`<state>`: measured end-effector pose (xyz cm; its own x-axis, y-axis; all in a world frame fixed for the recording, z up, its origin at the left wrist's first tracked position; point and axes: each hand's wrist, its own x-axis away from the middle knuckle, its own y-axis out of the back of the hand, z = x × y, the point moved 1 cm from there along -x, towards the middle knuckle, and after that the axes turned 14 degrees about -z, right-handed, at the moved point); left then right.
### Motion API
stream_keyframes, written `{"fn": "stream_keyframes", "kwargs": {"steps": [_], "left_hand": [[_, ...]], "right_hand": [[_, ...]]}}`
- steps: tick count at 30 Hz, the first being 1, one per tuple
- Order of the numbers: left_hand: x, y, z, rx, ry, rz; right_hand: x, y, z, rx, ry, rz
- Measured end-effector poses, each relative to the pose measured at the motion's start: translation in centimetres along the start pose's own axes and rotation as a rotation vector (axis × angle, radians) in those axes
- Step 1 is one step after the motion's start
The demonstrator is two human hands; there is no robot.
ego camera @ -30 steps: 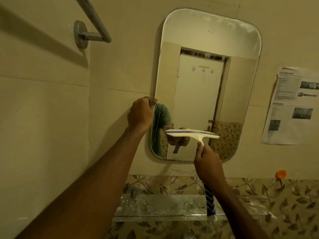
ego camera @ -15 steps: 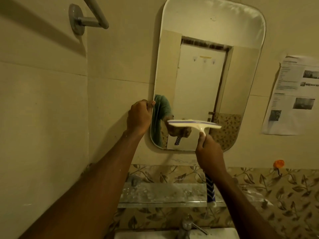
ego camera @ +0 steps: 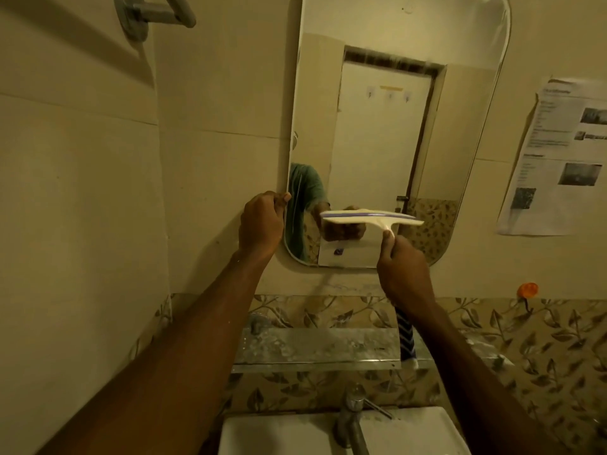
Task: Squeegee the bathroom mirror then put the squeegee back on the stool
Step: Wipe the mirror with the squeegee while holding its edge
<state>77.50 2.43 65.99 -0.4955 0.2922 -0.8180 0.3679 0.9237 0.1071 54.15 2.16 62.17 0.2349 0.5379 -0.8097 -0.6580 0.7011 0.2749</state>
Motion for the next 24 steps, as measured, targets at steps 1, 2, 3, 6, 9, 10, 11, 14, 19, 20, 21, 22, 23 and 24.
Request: {"fn": "stream_keyframes", "kwargs": {"steps": [1,2,3,6,9,10,11,14,19,20,21,22,23,24], "left_hand": [[0.0,0.0,0.1,0.001,0.001,-0.001],[0.0,-0.1,0.1,0.004,0.001,-0.002],[0.1,-0.1,0.1,0.005,-0.001,-0.001],[0.1,-0.1,0.2,-0.007,-0.011,0.003],[0.0,0.0,0.1,-0.011,-0.002,0.008],[0.0,0.0,0.2,-0.009,0.000,0.011],[0.1,0.0,0.2,-0.006,0.003,0.013],[0.1,0.1,0.2,-0.008,0.001,0.017],[0.1,0.3,-0.1,-0.020,0.026,0.027],[0.0,0.4,-0.1,-0.021,0.037,0.047],[-0.2,0.4,0.0,-0.014,0.055,0.081],[-0.5,0.5,0.3,0.003,0.082,0.127],[-0.7,0.7,0.6,0.024,0.116,0.181],[-1.0,0.9,1.0,0.041,0.154,0.231]], "right_hand": [[0.9,-0.2,-0.5,0.010,0.004,0.006],[2.2,-0.5,-1.1,0.017,0.004,0.020],[3.6,-0.8,-1.8,0.022,0.000,0.042],[7.1,-1.2,-3.7,0.050,-0.021,0.136],[8.2,-1.3,-4.6,0.066,-0.029,0.181],[8.1,-1.3,-4.5,0.059,-0.043,0.165],[7.7,-1.2,-4.3,0.054,-0.058,0.150],[6.8,-0.7,-3.7,0.056,-0.070,0.140],[5.3,0.4,-2.4,0.018,-0.058,0.110],[4.8,0.6,-2.0,-0.005,-0.076,0.107],[4.1,0.8,-1.5,-0.035,-0.092,0.107],[3.4,1.0,-1.0,-0.074,-0.109,0.112],[2.4,1.2,-0.3,-0.118,-0.125,0.117],[1.2,1.5,0.5,-0.156,-0.139,0.117]]}}
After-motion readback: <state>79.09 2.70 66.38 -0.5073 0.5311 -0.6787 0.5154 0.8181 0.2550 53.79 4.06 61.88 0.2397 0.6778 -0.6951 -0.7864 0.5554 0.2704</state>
